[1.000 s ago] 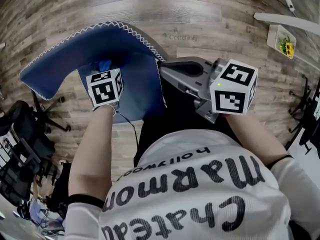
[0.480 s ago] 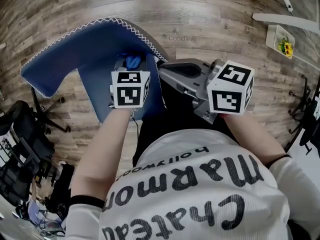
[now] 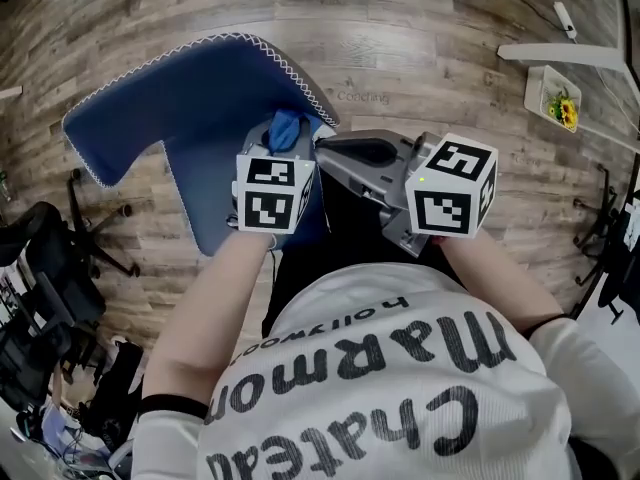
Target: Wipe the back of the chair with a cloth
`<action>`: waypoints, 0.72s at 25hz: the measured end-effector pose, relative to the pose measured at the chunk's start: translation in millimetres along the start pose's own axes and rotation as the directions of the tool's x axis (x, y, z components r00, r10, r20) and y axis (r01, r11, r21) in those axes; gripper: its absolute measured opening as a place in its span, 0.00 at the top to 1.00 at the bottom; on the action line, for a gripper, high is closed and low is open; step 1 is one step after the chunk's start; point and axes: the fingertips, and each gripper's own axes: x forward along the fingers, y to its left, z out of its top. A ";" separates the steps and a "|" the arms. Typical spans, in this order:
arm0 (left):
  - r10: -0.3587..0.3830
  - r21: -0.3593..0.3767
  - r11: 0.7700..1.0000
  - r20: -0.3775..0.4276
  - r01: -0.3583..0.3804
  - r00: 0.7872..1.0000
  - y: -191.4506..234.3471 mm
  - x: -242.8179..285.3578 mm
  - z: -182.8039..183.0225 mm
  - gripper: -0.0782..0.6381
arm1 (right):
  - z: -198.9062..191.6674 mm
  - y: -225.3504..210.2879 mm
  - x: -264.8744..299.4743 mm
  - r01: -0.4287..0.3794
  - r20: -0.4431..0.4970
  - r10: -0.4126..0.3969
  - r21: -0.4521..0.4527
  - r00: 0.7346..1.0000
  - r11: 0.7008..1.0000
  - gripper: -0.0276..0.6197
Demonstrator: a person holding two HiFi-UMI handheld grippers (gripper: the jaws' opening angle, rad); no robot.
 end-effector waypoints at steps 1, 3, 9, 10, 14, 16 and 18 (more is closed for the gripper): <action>-0.005 0.012 1.000 0.003 0.005 1.000 -3.5 -5.6 -1.1 0.83 | -0.7 2.3 -0.8 0.007 0.004 -0.007 -0.002 1.000 1.000 0.94; -0.001 0.014 1.000 0.020 0.001 1.000 -6.4 -17.7 -1.1 0.83 | 2.1 7.1 -1.7 0.015 0.012 -0.015 -0.009 1.000 1.000 0.94; 0.099 -0.161 0.984 0.171 -0.072 0.980 10.4 -93.9 10.0 0.83 | 17.4 50.2 10.6 0.001 -0.047 -0.011 -0.195 0.999 0.981 0.94; 0.128 -0.203 0.975 0.182 -0.090 0.975 15.4 -110.5 8.9 0.83 | 19.8 61.1 14.4 -0.008 -0.058 -0.005 -0.228 0.998 0.974 0.94; 0.223 -0.365 0.923 0.254 -0.120 0.941 43.1 -173.7 10.5 0.84 | 41.5 103.5 39.1 -0.039 -0.051 0.024 -0.319 0.998 0.947 0.94; 0.239 -0.420 0.904 0.340 -0.080 0.910 53.5 -208.0 23.8 0.84 | 57.7 122.7 50.9 -0.030 -0.045 0.012 -0.405 0.999 0.914 0.94; 0.231 -0.425 0.905 0.446 -0.023 0.865 55.0 -248.7 41.5 0.84 | 71.9 143.9 56.9 -0.008 -0.036 -0.012 -0.508 0.999 0.861 0.94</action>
